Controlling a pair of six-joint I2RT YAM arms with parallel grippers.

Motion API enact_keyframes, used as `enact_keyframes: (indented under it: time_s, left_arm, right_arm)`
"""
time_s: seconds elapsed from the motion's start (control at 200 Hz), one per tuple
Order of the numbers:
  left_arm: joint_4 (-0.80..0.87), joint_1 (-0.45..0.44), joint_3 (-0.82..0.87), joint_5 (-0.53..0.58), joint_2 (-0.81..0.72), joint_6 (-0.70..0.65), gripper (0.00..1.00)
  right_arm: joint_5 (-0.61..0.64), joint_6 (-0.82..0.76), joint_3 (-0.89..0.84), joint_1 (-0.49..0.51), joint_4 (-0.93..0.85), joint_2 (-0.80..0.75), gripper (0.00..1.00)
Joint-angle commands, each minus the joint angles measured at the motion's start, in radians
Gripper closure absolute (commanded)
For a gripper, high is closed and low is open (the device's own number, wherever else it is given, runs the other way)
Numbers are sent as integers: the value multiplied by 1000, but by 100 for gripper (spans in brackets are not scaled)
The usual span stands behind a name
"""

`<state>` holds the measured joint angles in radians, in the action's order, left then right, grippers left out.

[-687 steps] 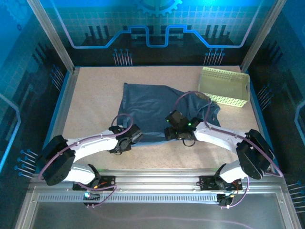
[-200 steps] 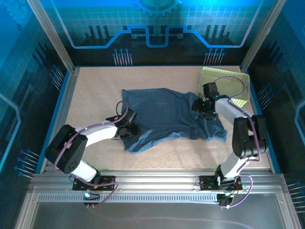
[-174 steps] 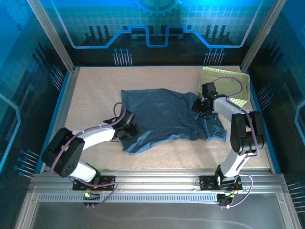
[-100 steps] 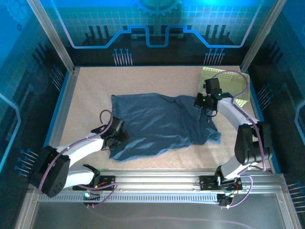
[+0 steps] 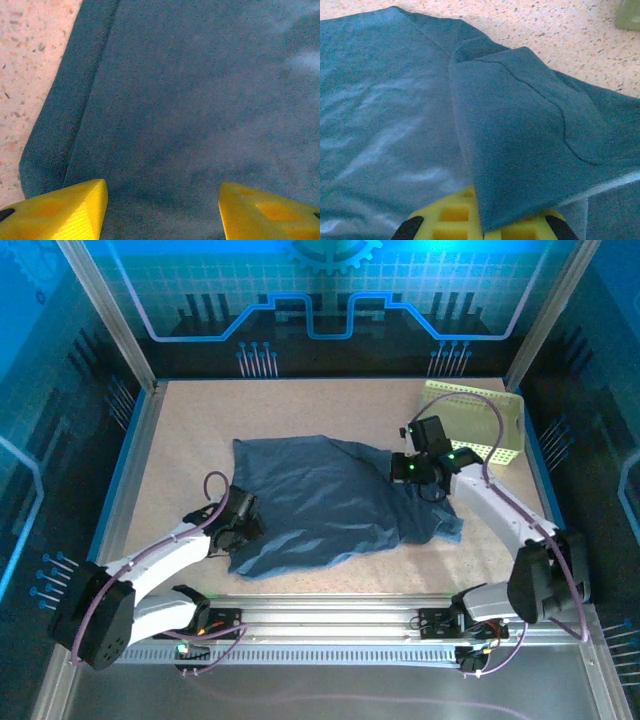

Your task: Fold the inside-out t-shirt

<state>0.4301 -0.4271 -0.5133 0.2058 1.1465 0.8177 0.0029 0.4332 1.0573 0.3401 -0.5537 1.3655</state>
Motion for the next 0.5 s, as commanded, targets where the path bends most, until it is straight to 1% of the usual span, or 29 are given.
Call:
enact_keyframes:
  time_s: [0.0,0.045,0.115,0.2,0.245,0.33,0.395,0.43,0.49]
  left_arm:
    - [30,7,-36,21,-13,-37,39]
    - [27,7,-36,26,-10,-37,38]
    - [16,9,-36,26,-3,-35,38]
    - [6,10,-42,26,9,-33,38]
    - [4,9,-46,24,16,-36,38]
    - [5,9,-57,24,25,-43,38]
    - [4,10,-62,24,30,-48,38]
    - [5,9,-64,24,31,-51,38]
    - [9,10,-68,24,31,-55,38]
  right_arm:
    - [-180,40,-11,24,-30,-120,98]
    - [-205,62,-21,36,-26,-161,96]
    - [-207,95,-36,41,-38,-205,97]
    - [-148,127,-98,26,-31,-235,96]
    - [-131,146,-146,-6,-13,-236,94]
    - [-203,169,-254,-111,69,-189,95]
    - [-217,165,-293,-172,114,-118,95]
    - [-210,159,-297,-198,123,-80,93]
    - [-175,153,-294,-230,126,-15,81]
